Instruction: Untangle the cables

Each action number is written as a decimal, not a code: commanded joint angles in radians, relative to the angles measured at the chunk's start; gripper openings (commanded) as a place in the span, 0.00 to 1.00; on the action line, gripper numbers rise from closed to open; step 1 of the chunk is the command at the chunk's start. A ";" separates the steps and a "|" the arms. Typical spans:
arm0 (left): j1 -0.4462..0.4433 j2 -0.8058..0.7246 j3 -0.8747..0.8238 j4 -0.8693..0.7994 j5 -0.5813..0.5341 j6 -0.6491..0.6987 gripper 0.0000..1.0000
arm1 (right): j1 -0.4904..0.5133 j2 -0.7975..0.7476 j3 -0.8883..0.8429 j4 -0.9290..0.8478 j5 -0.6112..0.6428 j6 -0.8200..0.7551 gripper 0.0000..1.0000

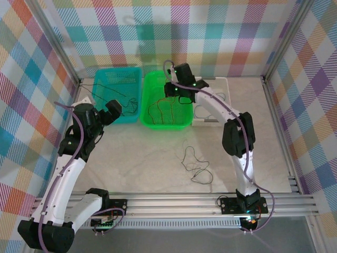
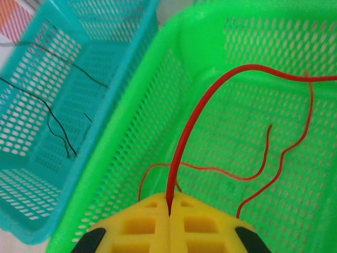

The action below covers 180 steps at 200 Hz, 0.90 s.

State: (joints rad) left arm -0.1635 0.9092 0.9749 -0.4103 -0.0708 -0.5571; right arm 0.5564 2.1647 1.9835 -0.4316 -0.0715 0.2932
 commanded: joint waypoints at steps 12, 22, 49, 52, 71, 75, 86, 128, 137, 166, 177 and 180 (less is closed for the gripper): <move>-0.008 -0.012 -0.004 0.041 -0.019 0.017 1.00 | 0.011 0.073 -0.024 -0.056 -0.038 0.090 0.00; -0.008 -0.011 -0.002 0.040 -0.019 0.017 1.00 | 0.011 0.100 -0.005 -0.083 -0.065 0.104 0.00; -0.009 -0.004 -0.007 0.044 -0.007 0.011 1.00 | 0.011 0.169 0.074 -0.184 -0.083 0.140 0.00; -0.008 -0.003 -0.007 0.045 -0.005 0.011 1.00 | 0.011 0.175 0.083 -0.196 -0.083 0.144 0.00; -0.009 -0.001 -0.007 0.045 -0.001 0.011 1.00 | 0.011 0.203 0.147 -0.262 -0.088 0.155 0.00; -0.009 -0.002 -0.006 0.046 -0.003 0.011 1.00 | 0.011 0.206 0.161 -0.275 -0.089 0.158 0.01; -0.010 -0.003 -0.007 0.046 -0.001 0.013 1.00 | 0.011 0.208 0.193 -0.303 -0.090 0.159 0.07; -0.011 -0.004 -0.008 0.046 -0.002 0.018 1.00 | 0.012 0.181 0.292 -0.403 -0.079 0.150 0.39; -0.010 -0.005 -0.007 0.044 -0.002 0.018 1.00 | 0.011 0.165 0.296 -0.413 -0.071 0.147 0.42; -0.012 -0.003 -0.008 0.044 -0.002 0.020 1.00 | 0.011 0.105 0.296 -0.450 -0.045 0.137 0.51; -0.013 -0.003 -0.006 0.044 -0.001 0.022 1.00 | 0.011 0.081 0.295 -0.471 -0.034 0.129 0.52; -0.013 -0.003 -0.006 0.044 -0.001 0.022 1.00 | 0.011 0.070 0.290 -0.475 -0.030 0.128 0.53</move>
State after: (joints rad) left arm -0.1680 0.9096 0.9726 -0.3897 -0.0696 -0.5568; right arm 0.5644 2.3444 2.2555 -0.8284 -0.1280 0.4335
